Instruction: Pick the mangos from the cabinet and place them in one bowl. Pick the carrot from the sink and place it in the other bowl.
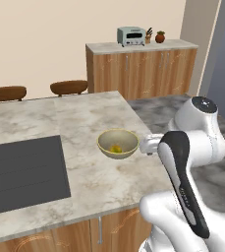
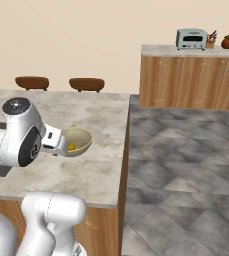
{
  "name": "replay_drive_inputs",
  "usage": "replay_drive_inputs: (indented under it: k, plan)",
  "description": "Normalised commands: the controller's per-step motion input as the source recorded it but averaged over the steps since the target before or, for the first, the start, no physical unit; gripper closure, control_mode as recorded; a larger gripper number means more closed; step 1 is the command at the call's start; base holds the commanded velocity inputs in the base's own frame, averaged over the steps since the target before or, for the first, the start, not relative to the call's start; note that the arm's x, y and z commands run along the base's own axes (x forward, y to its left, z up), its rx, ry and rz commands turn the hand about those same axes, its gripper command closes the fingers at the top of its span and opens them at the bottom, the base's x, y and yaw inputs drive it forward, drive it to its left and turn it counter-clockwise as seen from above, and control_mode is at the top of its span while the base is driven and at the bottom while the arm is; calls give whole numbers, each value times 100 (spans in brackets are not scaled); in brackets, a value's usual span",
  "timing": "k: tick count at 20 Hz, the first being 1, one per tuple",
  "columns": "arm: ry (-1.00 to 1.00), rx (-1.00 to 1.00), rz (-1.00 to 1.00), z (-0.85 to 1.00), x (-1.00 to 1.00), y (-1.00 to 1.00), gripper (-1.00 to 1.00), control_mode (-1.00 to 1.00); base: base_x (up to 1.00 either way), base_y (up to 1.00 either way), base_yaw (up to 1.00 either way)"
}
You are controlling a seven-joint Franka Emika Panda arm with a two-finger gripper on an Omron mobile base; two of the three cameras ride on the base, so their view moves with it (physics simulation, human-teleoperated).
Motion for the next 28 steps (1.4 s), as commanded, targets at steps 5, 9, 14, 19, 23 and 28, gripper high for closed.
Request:
replay_drive_inputs:
  k: [5, 9, 14, 19, 23, 28]
  plan:
    - [3, -5, 0, 11, -51, -30, -100, -100, 0, 0, 0]
    - [45, -9, 0, 25, 14, -13, -100, -100, 0, 0, 0]
    - [18, 0, 0, 29, -6, -12, -100, -100, 0, 0, 0]
    - [0, 0, 0, 0, 0, 0, -100, -100, 0, 0, 0]
    - [0, 0, 0, 0, 0, 0, -100, -100, 0, 0, 0]
    - [0, 0, 0, 0, 0, 0, -100, 100, -35, 1, 0]
